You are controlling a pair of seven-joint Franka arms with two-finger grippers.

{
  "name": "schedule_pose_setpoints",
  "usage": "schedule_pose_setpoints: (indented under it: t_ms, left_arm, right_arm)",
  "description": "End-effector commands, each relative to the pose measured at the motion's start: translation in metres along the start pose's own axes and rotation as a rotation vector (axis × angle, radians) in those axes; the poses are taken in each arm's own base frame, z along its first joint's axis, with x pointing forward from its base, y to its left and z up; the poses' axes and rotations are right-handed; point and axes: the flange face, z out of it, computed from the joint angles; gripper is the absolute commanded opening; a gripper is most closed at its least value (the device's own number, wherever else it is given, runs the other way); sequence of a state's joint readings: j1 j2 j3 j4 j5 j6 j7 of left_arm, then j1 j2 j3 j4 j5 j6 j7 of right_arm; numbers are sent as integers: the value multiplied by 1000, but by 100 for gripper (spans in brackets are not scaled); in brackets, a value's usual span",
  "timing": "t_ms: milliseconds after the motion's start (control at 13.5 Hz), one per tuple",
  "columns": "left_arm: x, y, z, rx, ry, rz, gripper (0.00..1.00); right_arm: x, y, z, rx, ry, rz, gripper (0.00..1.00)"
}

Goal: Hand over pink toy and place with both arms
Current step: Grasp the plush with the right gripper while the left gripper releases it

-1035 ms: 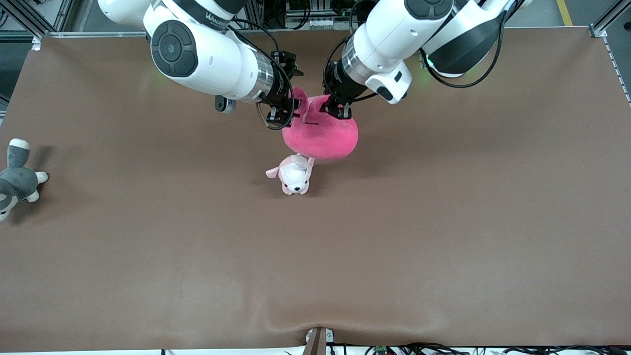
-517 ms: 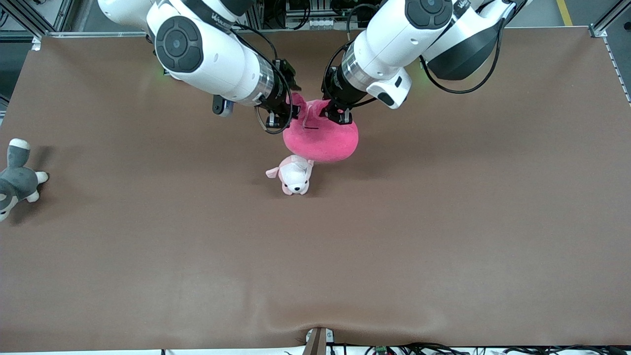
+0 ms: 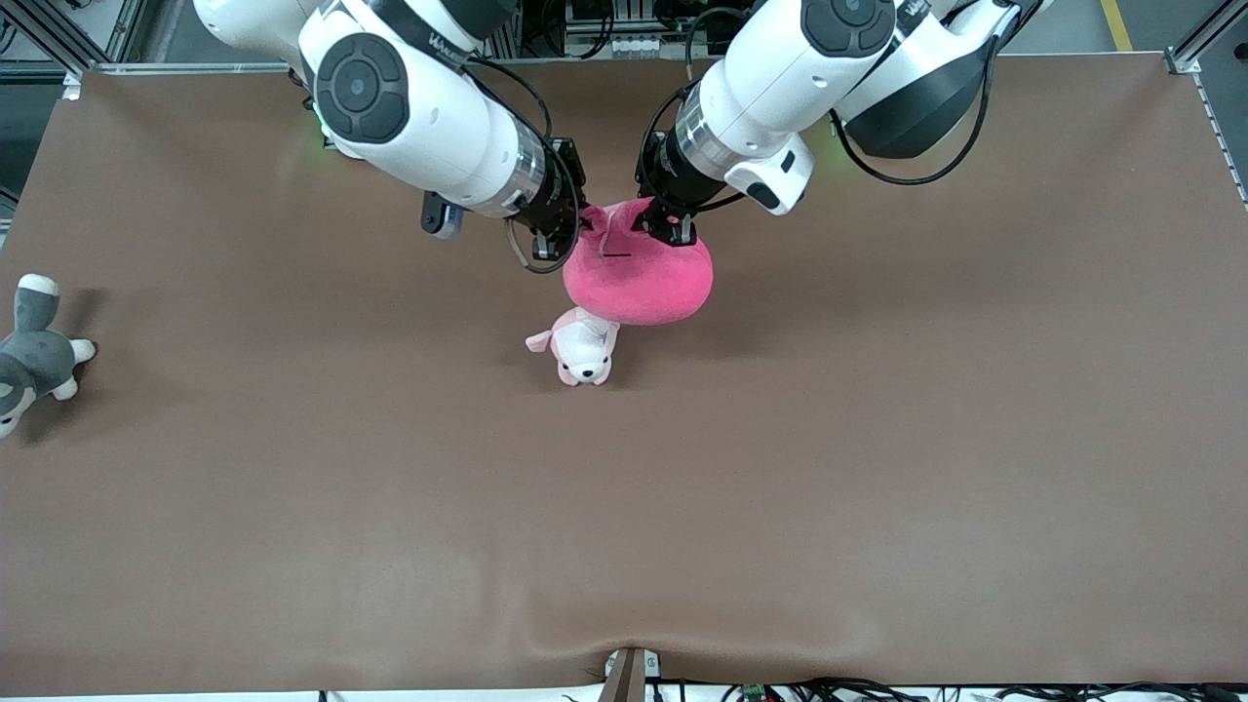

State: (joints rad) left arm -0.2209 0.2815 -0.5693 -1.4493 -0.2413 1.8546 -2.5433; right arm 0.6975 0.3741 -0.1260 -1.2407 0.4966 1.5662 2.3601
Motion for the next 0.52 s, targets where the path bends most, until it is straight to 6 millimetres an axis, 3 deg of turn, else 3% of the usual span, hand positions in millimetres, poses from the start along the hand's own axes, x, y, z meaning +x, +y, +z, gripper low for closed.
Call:
schedule_pose_setpoints:
  t_ms: [0, 74, 148, 296, 443]
  left_arm:
    - [0, 4, -13, -12, -14, -24, 78]
    - [3, 5, -16, -17, -3, -21, 100]
    - [6, 6, -18, -31, 19, -15, 100]
    - [21, 11, -30, -68, 90, 38, 100]
    - [48, 23, -53, -55, 163, 176, 100]
  right_arm:
    - [18, -17, -24, 17, -22, 45, 0]
    - [24, -20, -33, 17, -14, 53, 0]
    - [34, -21, -43, 10, 4, 55, 0]
    - [65, -43, -67, 31, 28, 60, 0]
    - [117, -80, -95, 35, 17, 20, 0]
